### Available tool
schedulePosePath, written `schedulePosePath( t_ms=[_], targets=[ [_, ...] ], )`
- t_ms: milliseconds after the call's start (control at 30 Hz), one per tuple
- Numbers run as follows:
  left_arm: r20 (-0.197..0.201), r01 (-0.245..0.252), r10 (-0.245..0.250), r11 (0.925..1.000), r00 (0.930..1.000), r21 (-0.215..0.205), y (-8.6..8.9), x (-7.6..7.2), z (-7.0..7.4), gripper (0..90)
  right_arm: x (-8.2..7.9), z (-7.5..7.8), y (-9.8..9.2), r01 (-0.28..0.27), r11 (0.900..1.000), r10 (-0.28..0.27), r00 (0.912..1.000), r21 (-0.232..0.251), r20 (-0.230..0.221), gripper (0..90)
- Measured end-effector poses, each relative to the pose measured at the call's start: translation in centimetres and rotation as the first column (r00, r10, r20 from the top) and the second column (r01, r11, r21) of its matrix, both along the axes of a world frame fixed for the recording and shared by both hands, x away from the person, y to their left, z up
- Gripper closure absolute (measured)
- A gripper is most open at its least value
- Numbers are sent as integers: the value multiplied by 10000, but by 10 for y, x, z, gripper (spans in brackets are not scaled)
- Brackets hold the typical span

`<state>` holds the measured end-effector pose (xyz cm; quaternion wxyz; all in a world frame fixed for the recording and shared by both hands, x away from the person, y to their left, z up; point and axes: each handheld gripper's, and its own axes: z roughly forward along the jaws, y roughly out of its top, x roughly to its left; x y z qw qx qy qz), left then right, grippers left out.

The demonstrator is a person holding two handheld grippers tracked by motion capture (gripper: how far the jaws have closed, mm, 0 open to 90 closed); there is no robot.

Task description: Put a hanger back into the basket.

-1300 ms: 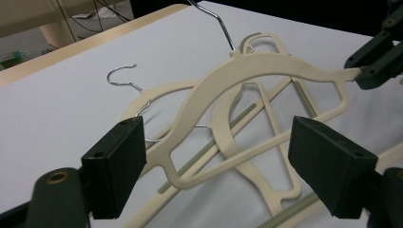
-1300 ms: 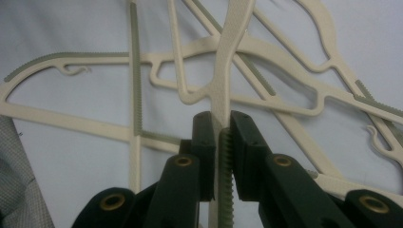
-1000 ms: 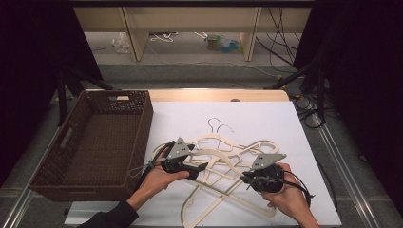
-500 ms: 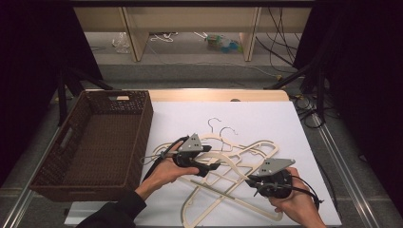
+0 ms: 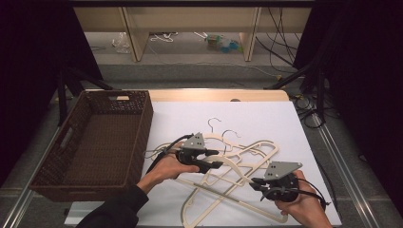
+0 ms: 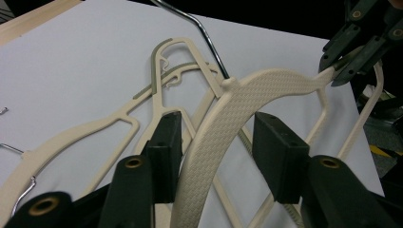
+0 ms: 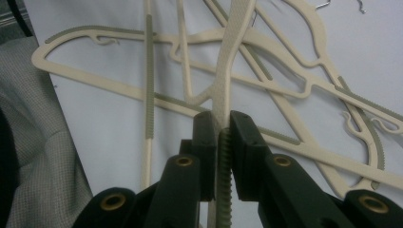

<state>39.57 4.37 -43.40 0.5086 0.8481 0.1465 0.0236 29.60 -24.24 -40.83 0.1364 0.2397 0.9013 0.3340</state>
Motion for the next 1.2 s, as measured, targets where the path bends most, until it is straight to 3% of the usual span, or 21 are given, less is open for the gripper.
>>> schedulePosePath(
  t_ms=[167, 200, 267, 433, 533, 633, 700, 733, 833, 900, 933, 967, 1000, 1100, 1133, 1200],
  targets=[
    [-58, 357, -357, 9994, 9993, 32, 2, 1, 0, 596, 1, -1, -2, -209, 9996, 211, 9997, -174, 133, 820],
    [-203, 590, -586, 9981, 9981, 202, 3, 1, 3, 631, 2, -1, -4, -222, 9995, 223, 9997, -229, 61, 820],
    [-118, 861, -856, 9955, 9963, 408, 4, 0, 7, 660, 3, -2, -5, -270, 9994, 273, 9995, -207, 124, 821],
    [-508, 1451, -1450, 9894, 9881, -20, 8, -6, 15, 738, 4, -6, -9, -382, 9988, 382, 9993, -311, -1, 817],
    [-430, 1696, -1688, 9854, 9847, 154, 7, -11, 17, 772, 5, -8, -13, -493, 9986, 492, 9988, -200, -67, 807],
    [-673, 1905, -1878, 9810, 9799, 361, 6, -19, 19, 800, 4, -7, -14, -364, 9990, 358, 9991, -248, -208, 781],
    [-793, 1937, -1894, 9797, 9787, 516, 6, -22, 20, 826, 6, -7, -18, -63, 9999, 63, 10000, 99, -4, 740],
    [-881, 1973, -1933, 9796, 9772, 383, 5, -27, 22, 835, 5, -6, -20, 193, 9995, -189, 9997, 260, -155, 721],
    [-834, 1855, -1809, 9813, 9800, 512, 5, -30, 24, 845, 5, 0, -25, 632, 9941, -623, 9980, 880, -132, 587],
    [-1036, 1683, -1641, 9852, 9810, 326, 4, -33, 26, 855, 3, 4, -27, 1007, 9864, -1019, 9948, 1302, 23, 547],
    [-985, 1511, -1474, 9880, 9842, 314, 3, -35, 27, 855, 3, 4, -27, 1007, 9864, -1019, 9948, 1302, 23, 547],
    [-908, 1300, -1261, 9908, 9879, 386, 3, -36, 29, 857, 2, 7, -28, 1332, 9783, -1399, 9896, 1587, 322, 503],
    [-882, 959, -925, 9948, 9918, 344, 3, -35, 30, 857, 2, 8, -29, 1314, 9777, -1390, 9896, 1641, 359, 503],
    [-913, 743, -707, 9966, 9933, 360, 5, -32, 31, 858, -1, 8, -28, 1421, 9734, -1518, 9875, 1795, 416, 503],
    [-766, 219, -195, 9993, 9969, 303, 7, -30, 33, 858, -3, 8, -28, 1294, 9744, -1396, 9892, 1839, 441, 503],
    [-812, -74, 96, 9996, 9967, 264, 10, -25, 36, 858, -5, 8, -27, 1325, 9727, -1442, 9883, 1906, 491, 502]
  ],
)
